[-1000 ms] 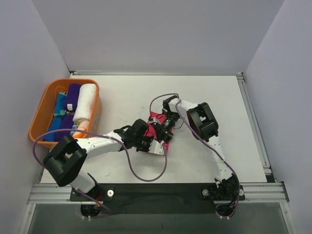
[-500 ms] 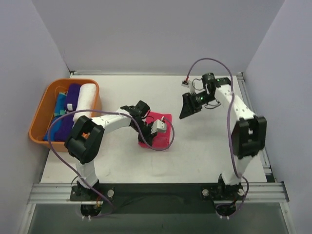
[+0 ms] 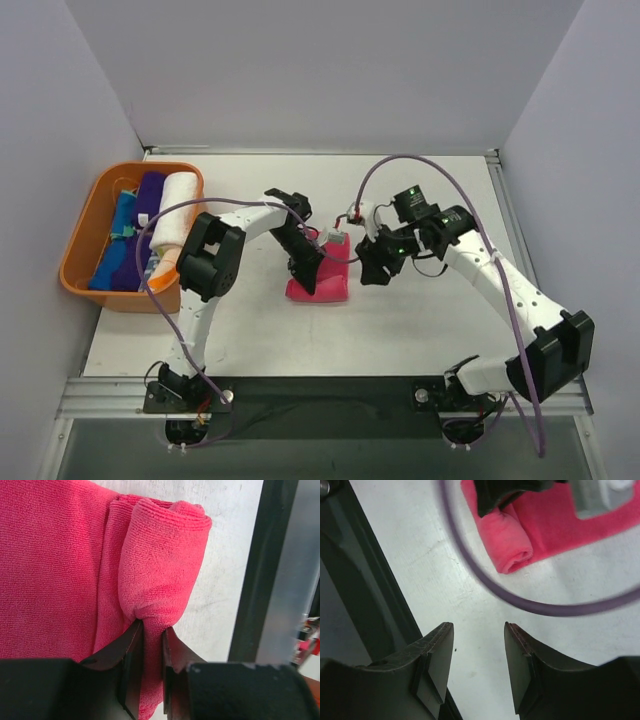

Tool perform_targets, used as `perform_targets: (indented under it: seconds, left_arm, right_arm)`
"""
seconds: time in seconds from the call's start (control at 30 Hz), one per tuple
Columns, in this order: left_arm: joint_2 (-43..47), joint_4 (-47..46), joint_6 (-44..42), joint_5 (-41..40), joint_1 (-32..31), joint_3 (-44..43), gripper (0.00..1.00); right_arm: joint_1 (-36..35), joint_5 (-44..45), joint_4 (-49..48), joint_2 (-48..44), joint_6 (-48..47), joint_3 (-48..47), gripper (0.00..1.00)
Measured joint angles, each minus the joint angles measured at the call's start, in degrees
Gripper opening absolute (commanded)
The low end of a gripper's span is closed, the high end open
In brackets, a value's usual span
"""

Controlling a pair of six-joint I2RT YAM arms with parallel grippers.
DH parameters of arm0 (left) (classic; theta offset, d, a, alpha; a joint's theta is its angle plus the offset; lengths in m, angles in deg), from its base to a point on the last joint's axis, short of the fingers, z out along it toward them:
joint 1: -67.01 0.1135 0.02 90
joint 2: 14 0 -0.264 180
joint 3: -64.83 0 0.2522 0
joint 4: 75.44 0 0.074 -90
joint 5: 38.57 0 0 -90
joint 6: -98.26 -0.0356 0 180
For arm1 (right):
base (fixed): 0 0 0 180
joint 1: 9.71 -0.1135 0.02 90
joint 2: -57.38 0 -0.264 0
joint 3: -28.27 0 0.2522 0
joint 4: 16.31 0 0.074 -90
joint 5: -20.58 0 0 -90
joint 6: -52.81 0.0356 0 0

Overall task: Roll the towels
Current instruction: Roll the towel

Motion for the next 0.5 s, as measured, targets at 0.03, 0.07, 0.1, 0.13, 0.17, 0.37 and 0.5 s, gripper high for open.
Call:
perform_targets:
  seconds: [0.03,0.07,0.1,0.13,0.17,0.37,0.5]
  left_arm:
    - [-1.25,1.68,0.57,0.02,0.00,-1.70,0.14]
    - [-2.47,3.30,0.98,0.09,0.02,-3.32,0.15]
    - [-3.69,4.94,1.29,0.17,0.02,-5.03,0.15]
    - [-4.72,6.32,1.60,0.26,0.02,-6.36,0.15]
    - [-5.77,7.72,1.86,0.42,0.07,-7.61,0.16]
    - [-9.25,12.41,2.23,1.07,0.20,-11.96,0.20]
    - [-10.51,14.01,2.25,1.95,0.44,-13.09,0.25]
  right_arm:
    - [-1.84,1.40,-0.22,-0.83,-0.55,0.28,0.45]
    - [-3.96,2.91,-0.46,-1.46,-1.09,0.39,0.45]
    - [-5.92,4.61,-0.76,-1.88,-1.70,0.48,0.45]
    - [-7.61,6.16,-1.20,-2.12,-2.19,0.57,0.45]
    - [-9.40,8.07,-1.75,-2.19,-2.73,0.74,0.47]
    - [-21.29,20.13,-7.67,1.77,-5.99,2.64,0.54]
    - [-26.29,25.79,-14.27,9.86,-8.90,3.96,0.55]
